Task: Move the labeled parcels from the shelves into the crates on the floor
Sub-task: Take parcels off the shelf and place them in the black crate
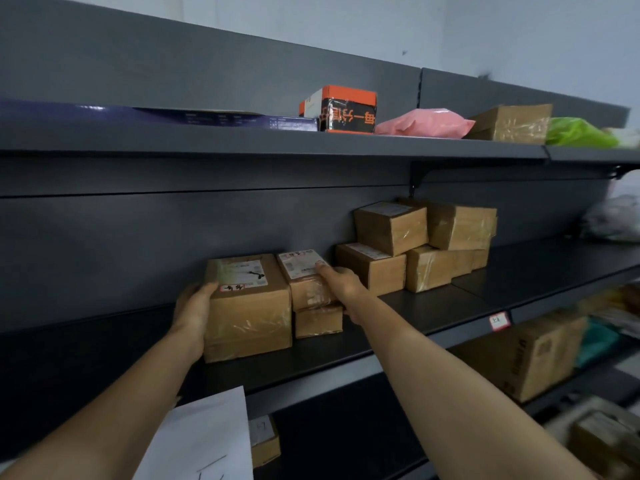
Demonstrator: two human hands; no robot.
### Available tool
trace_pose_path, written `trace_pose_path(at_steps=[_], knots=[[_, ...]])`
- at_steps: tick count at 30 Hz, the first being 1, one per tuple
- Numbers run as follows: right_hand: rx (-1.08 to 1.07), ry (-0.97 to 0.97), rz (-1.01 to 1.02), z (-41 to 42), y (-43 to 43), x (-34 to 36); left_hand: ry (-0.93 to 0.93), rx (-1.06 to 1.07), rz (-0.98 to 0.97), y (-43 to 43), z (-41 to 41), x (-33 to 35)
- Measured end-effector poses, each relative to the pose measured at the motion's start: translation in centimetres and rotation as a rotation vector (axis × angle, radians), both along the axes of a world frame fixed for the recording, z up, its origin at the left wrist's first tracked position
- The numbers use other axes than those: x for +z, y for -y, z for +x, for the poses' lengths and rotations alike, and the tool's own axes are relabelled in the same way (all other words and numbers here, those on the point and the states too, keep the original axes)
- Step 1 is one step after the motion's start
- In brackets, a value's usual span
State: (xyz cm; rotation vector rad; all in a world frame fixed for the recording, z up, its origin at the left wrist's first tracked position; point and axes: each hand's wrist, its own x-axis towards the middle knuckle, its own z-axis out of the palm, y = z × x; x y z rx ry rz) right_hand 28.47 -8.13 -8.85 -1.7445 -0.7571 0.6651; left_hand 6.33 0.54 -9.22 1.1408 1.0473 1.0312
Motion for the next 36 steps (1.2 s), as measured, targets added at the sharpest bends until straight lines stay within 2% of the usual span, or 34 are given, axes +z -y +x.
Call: trace_pose_path(at_steps=[2,6,12,19,24,30,36], knots=[[-0.022,0.079,-0.001,-1.3,1.4,0.9,-0.144,0.065,0.151,-0.4,-0.2,0.0],[-0.088,0.245,-0.012,-1.3,2.8,1.4,-0.544,0.182,0.489,0.5,-0.2,0.7],[-0.148,0.412,-0.014,-1.4,5.1,2.3,-0.792,0.068,0.832,3.0,2.0,3.0],[-0.239,0.522,0.008,2.9,8.7,3.4,-0.758,-0.069,1.001,6.3,8.4,4.8],[-0.306,0.499,0.070,9.2,12.0,4.0,-0.682,-0.178,1.047,9.3,16.2,5.3],[-0.399,0.488,0.079,19.3,15.2,4.8,-0.677,-0.272,1.028,13.1,28.3,5.0],[-0.464,0.441,0.117,28.3,15.8,5.5,-0.546,-0.370,0.845,14.7,38.5,5.2]])
